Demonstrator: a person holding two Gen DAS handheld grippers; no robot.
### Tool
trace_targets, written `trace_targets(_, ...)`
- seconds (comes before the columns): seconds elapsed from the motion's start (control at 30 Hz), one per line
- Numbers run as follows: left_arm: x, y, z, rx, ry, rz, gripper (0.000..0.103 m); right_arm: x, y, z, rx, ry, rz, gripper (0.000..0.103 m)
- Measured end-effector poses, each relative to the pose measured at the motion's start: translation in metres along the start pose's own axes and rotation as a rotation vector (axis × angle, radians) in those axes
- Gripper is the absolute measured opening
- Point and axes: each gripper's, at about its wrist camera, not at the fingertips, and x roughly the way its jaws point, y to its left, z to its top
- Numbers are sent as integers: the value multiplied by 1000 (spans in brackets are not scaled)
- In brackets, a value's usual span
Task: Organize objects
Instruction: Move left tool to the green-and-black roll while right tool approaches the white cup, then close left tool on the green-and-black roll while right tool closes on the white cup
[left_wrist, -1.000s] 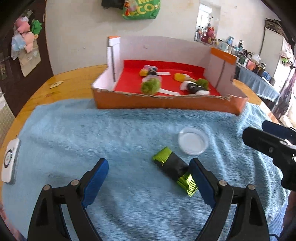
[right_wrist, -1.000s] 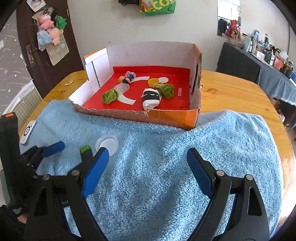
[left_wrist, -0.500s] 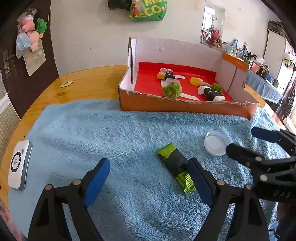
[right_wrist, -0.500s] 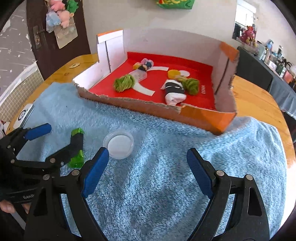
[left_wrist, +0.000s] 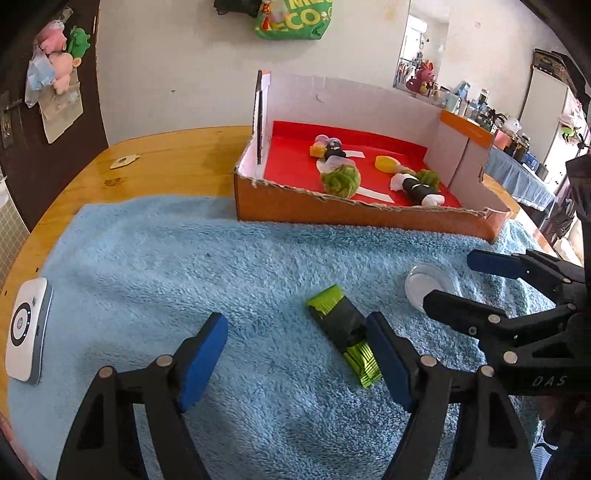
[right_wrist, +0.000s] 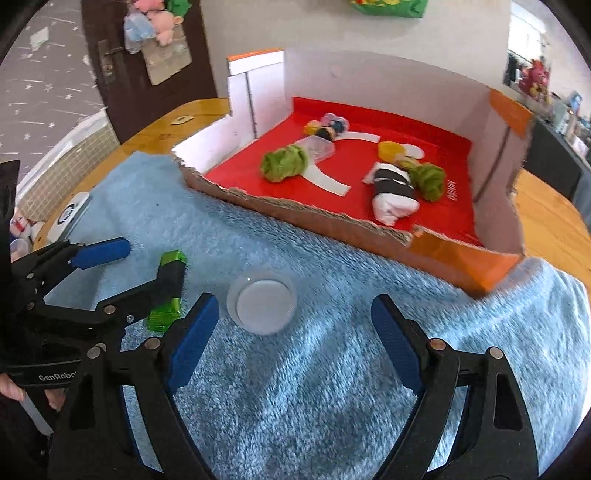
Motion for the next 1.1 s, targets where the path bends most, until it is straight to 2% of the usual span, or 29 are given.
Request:
trace_targets(0.1, 1, 0, 1, -3, 7, -16, 79, 7, -1, 0, -43, 17, 18, 85)
trace_targets(0.2, 2, -4, 1, 8, 7, -9, 79, 14, -1, -2, -91, 33, -39, 85)
trace_targets(0.33, 6, -13, 1, 20, 15, -6, 79, 10, -11, -1, -35, 1, -64, 83)
trace_targets(0.4, 8, -19, 2, 30, 14, 2, 79, 9, -14, 0, -28, -5, -51, 83)
trace_targets(0.53, 9, -24, 0, 31, 10, 26, 77, 10, -7, 0, -76, 1, -53, 72)
trace_targets(0.57, 8, -22, -1, 20, 7, 23, 74, 11, -6, 1, -84, 0, -49, 71)
trace_targets(0.63, 7, -19, -2, 3, 2, 29, 68, 13, -3, 2, -99, 4, -46, 58)
trace_targets(0.67, 6, -19, -2, 5, -2, 35, 62, 13, -1, 2, -108, 6, -43, 56)
trace_targets(0.73, 5, -19, -3, 15, -9, 45, 53, 14, 1, 2, -119, 4, -39, 44)
trace_targets(0.77, 5, -20, -4, 17, -12, 44, 47, 14, 3, 3, -121, 3, -33, 41)
trace_targets(0.9, 5, -18, -1, 14, -9, 20, 25, 14, 3, 3, -99, 10, -26, 39)
trace_targets(1.1, 7, -14, 3, 9, -4, -4, 23, 10, -7, 5, -4, 20, -5, 39)
